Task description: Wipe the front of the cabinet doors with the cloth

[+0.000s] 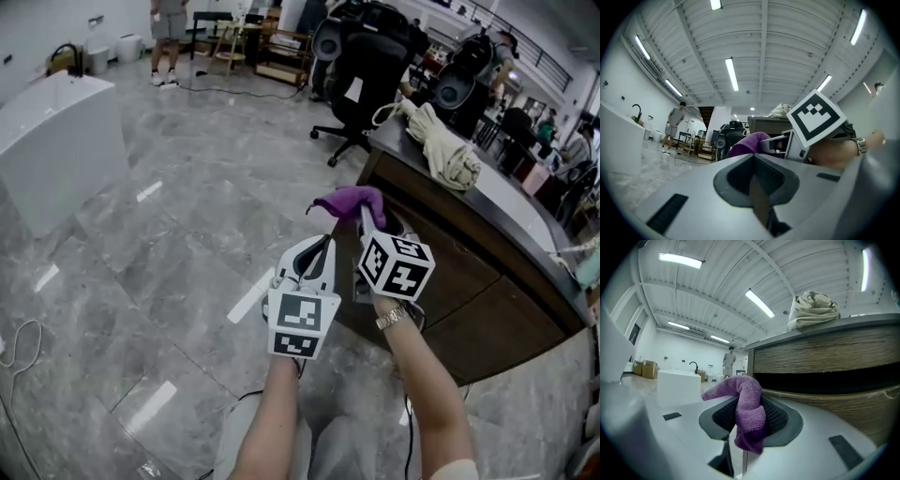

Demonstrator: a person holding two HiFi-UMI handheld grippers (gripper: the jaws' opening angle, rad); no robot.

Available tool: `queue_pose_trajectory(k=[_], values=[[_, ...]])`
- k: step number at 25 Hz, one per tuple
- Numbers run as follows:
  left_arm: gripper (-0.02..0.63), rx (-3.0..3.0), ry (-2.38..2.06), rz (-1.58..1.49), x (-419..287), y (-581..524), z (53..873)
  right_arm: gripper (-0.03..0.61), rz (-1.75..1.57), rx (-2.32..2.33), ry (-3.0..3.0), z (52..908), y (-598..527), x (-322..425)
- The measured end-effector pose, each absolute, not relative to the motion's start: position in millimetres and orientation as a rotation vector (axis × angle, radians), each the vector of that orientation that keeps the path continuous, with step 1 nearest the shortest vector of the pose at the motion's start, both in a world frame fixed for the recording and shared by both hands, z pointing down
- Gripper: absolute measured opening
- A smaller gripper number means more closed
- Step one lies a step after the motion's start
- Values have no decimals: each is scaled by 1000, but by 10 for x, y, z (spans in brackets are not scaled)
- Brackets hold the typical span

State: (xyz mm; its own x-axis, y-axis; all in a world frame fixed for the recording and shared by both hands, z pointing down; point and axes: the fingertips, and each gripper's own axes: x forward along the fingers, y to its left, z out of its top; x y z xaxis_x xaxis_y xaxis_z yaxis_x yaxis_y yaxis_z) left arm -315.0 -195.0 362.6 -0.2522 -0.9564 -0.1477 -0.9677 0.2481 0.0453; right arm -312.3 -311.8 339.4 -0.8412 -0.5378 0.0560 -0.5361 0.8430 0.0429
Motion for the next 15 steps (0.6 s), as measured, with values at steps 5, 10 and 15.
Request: queue_pose_trajectory(k=[5, 10, 15], values=[[6, -1864, 2395, 175, -3127, -1981, 3624, 135, -3, 921, -2933, 3483, -3245, -3115], [6, -1897, 2360, 176, -3024, -2087, 3633, 135, -101, 984, -2916, 3510, -3395, -2750], [6, -1972, 2334, 202, -2894, -2274, 3695, 137, -125, 1020, -2889, 3510, -3497, -2323]])
